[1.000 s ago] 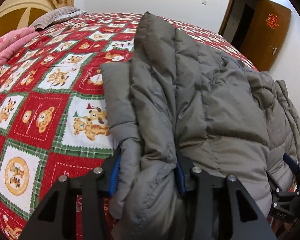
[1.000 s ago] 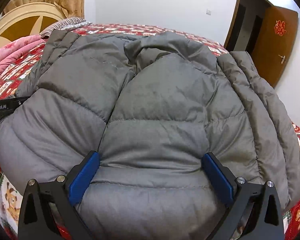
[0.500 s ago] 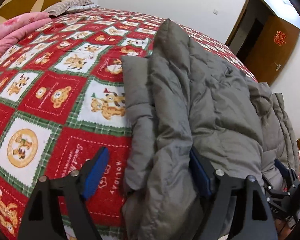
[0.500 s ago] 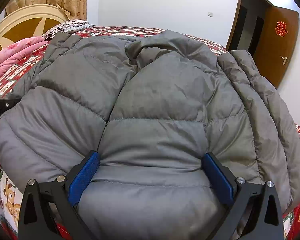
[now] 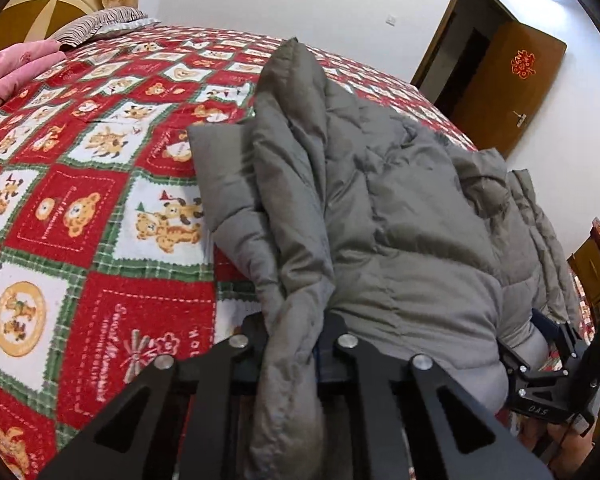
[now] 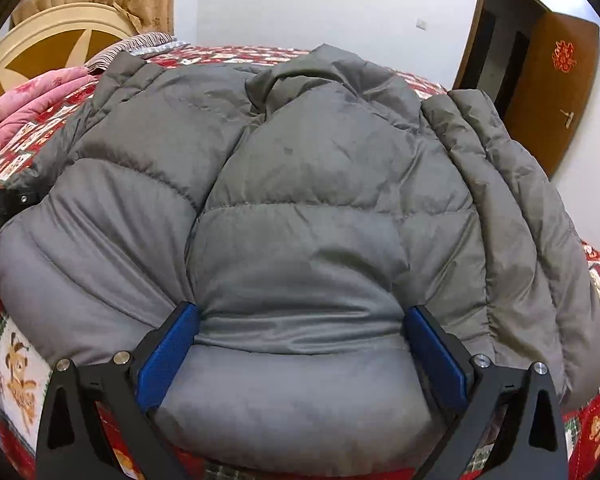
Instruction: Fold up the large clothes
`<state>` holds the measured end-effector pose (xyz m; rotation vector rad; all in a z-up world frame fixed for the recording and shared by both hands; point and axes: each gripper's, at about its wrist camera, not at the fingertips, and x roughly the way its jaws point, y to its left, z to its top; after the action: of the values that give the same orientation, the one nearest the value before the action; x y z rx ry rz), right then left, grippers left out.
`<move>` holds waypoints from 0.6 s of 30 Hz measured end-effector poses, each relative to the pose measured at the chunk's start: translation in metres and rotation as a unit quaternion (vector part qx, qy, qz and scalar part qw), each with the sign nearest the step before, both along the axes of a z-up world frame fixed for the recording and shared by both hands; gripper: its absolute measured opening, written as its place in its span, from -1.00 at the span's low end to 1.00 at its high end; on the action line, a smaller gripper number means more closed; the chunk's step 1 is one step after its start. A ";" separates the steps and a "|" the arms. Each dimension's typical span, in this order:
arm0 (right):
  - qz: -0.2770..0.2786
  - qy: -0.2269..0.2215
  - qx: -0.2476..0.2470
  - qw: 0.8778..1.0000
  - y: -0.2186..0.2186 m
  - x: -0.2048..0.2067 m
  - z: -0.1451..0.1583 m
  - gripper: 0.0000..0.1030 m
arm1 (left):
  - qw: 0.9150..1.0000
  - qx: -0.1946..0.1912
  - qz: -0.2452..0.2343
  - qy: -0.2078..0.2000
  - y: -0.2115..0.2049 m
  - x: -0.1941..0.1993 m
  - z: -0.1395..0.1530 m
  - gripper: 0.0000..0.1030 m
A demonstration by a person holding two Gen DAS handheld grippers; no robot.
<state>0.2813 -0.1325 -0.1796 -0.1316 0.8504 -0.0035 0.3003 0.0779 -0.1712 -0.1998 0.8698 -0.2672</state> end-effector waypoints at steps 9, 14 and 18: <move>0.058 0.013 0.026 0.998 0.023 -0.026 0.011 0.97 | 0.999 0.022 -0.004 -0.048 0.031 -0.040 0.064 -0.82; 0.112 -0.002 0.036 0.993 0.049 -0.038 0.018 0.97 | 0.994 0.069 0.007 -0.079 0.026 -0.045 0.110 -0.84; 0.095 -0.061 0.017 0.993 0.022 -0.062 0.058 0.97 | 0.985 0.112 -0.022 -0.126 -0.024 -0.036 0.148 -0.84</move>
<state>0.2190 -0.1106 -0.1217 -0.1775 0.7129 0.1809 0.2645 0.0536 -0.0234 0.0624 0.6478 -0.2271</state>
